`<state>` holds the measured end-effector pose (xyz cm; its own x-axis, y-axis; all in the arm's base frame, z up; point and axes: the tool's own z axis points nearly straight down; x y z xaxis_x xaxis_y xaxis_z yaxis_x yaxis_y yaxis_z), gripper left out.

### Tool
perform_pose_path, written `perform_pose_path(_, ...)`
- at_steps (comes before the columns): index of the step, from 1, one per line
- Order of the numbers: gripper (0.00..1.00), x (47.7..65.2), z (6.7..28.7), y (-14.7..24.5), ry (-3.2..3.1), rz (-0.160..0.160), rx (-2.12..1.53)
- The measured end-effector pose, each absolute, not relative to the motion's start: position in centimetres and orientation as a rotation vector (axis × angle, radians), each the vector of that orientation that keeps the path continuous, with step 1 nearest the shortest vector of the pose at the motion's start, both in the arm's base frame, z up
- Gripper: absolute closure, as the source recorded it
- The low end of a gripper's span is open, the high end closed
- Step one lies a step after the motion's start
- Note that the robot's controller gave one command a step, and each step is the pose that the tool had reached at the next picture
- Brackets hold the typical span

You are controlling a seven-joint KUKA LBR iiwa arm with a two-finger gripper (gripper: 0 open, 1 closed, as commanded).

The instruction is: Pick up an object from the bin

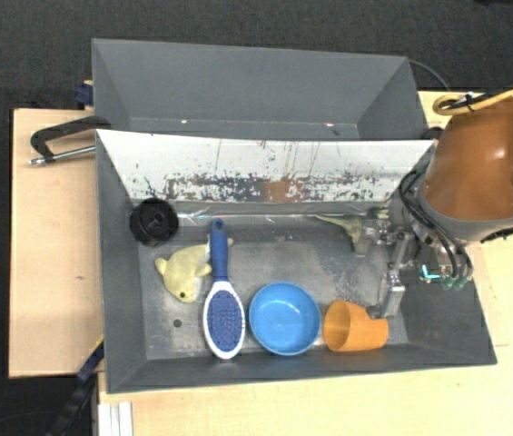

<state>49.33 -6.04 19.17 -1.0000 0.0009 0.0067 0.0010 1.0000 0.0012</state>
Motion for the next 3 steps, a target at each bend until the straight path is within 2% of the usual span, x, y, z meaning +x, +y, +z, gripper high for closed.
perform_pose_path(1, 0.00, 50.6, 8.9, -3.4, -3.045, 0.008, 0.756)
perform_pose_path(2, 0.00, 49.4, 9.4, -13.1, -2.905, 0.006, 1.209)
perform_pose_path(3, 0.00, 49.5, 8.4, -7.3, -2.962, -0.005, 1.048)
